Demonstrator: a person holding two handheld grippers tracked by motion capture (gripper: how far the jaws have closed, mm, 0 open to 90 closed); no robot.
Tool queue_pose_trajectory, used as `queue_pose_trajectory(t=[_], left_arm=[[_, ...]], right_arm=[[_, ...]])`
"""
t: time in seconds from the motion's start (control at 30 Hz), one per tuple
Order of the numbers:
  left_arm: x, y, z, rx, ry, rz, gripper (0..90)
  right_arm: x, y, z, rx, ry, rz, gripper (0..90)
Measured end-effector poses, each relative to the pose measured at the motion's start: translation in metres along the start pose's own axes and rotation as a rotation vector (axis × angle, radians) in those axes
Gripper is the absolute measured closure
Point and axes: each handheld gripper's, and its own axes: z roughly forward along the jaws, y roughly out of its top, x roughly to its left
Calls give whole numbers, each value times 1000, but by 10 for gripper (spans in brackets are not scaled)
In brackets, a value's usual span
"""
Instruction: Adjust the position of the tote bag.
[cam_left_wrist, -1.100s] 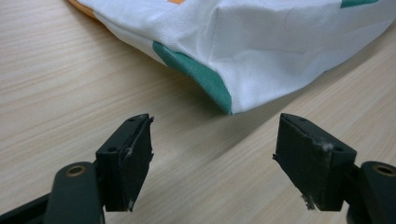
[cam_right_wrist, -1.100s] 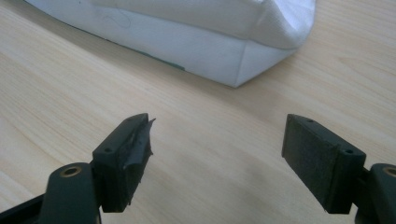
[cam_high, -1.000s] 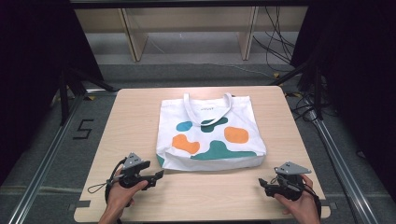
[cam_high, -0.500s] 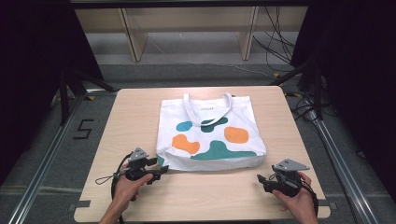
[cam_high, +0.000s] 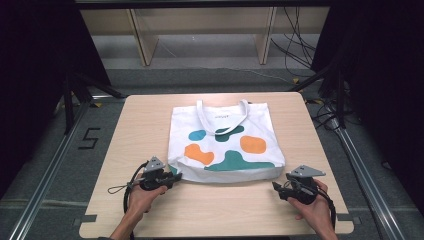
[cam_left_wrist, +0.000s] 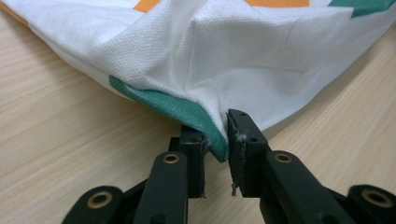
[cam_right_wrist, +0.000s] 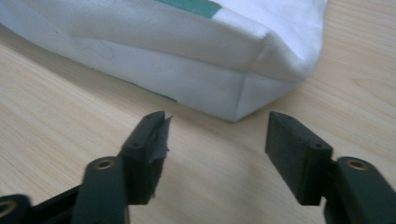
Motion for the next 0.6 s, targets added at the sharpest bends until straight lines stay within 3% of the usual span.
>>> queue_pose_trajectory(t=[0.1,0.13,0.17,0.2,0.23,0.27,0.3,0.33,0.37,0.43,0.47,0.53,0.6], left_arm=[[-3,0,0,7,-2,23,793],[-7,-1,0,23,-6,62,794],[-7,-1,0,23,-6,62,791],[-13,-2,1,48,0,108,789],[-13,-2,1,48,0,108,789],[-21,-2,0,62,-2,147,790],[-21,-2,0,62,-2,147,790],[-30,-3,0,61,-20,162,790],[-33,-3,0,69,-21,176,790],[-37,-4,1,75,-25,194,790],[-47,-4,0,92,-32,233,790],[-53,-4,1,102,-42,254,790],[-65,-3,3,113,-58,268,790]], right_arm=[[-1,2,2,18,6,-15,449],[-1,3,4,13,9,-20,509],[-1,3,4,13,9,-20,509],[-2,5,5,-7,1,-25,598],[-2,6,5,-19,-9,-37,632],[-3,8,4,-15,-25,-27,664],[-5,9,7,-26,-17,-41,687],[-4,11,7,-14,-21,-25,712],[-8,11,11,-31,-28,-61,726],[-9,12,11,-15,-26,-56,741],[-14,15,16,-33,-22,-57,763],[-15,17,18,-26,-27,-42,771],[-23,24,27,-24,-50,-62,780]])
